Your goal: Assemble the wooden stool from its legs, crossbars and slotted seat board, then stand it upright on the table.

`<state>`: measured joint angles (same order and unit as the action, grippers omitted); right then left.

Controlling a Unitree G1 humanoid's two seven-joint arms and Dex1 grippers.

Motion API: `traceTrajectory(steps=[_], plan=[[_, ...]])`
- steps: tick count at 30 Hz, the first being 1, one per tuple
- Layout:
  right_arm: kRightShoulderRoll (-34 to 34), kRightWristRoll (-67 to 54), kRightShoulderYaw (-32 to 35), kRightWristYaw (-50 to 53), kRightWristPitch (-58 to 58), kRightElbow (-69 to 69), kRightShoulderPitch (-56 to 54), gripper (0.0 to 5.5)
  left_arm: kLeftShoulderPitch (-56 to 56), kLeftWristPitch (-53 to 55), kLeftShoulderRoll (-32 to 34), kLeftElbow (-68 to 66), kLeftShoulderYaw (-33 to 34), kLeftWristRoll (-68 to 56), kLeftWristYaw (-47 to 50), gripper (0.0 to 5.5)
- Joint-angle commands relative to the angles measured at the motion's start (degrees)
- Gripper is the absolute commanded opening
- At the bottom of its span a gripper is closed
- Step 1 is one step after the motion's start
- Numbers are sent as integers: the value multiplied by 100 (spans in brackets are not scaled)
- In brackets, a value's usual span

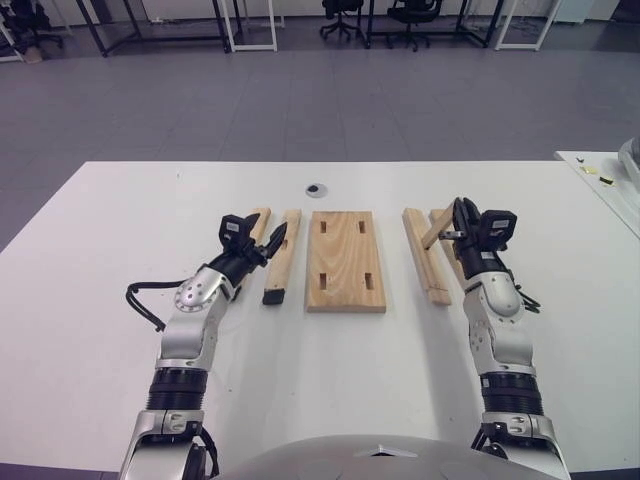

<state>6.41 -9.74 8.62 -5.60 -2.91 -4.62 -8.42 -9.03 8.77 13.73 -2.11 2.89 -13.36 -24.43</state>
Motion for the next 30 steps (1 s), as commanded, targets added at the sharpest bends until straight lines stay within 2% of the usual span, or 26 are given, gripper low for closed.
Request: traceTrajectory(steps=[1,15,17,23,30], plan=[[94,334,-140,160,698,-527,417,37,46,21,43,46,-10,48,10,333],[11,24,-136,-27,164,107,326,37,55,-32,-20,9,-59,95,59,333],[20,-46,-169,-130,79,289,278,96,44,-38,-22,-1,-52,96,59,333],[7,-30,-255,-260,268,355,300,203,37,-54,-29,-5,-50,92,58,333],[316,94,-385,-285,1785,661,302,316,95,-47,-47,39,-54,96,83,333]])
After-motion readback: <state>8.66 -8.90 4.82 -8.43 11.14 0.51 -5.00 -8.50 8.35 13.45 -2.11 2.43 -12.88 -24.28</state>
